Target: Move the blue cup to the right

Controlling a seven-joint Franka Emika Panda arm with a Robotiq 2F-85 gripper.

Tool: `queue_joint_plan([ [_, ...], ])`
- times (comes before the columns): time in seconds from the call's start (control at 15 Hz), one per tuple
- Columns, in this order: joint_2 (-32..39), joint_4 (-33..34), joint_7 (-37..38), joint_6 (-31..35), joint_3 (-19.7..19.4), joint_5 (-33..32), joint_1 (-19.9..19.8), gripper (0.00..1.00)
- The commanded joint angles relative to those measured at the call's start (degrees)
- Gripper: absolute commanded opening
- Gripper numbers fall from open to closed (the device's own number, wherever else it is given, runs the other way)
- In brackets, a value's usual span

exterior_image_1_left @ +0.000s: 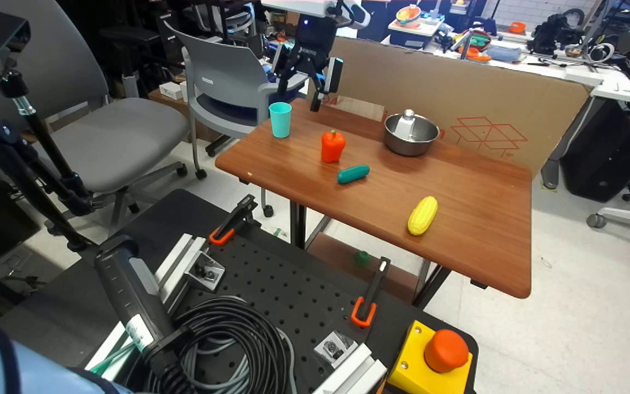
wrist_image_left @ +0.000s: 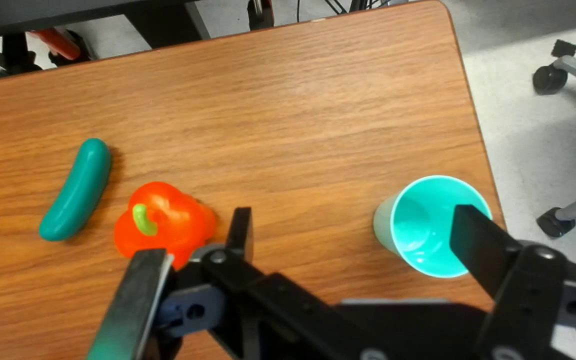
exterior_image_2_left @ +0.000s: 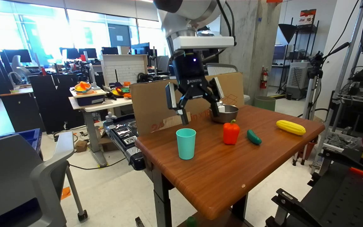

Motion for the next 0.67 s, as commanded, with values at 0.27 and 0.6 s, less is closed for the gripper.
queue_joint_plan([
  [0.27, 5.84, 5.55, 1.60, -5.82, -0.53, -0.69, 0.78, 0.75],
  [0.6, 7.02, 7.61, 1.81, -7.91, -0.44, -0.53, 1.32, 0.42],
])
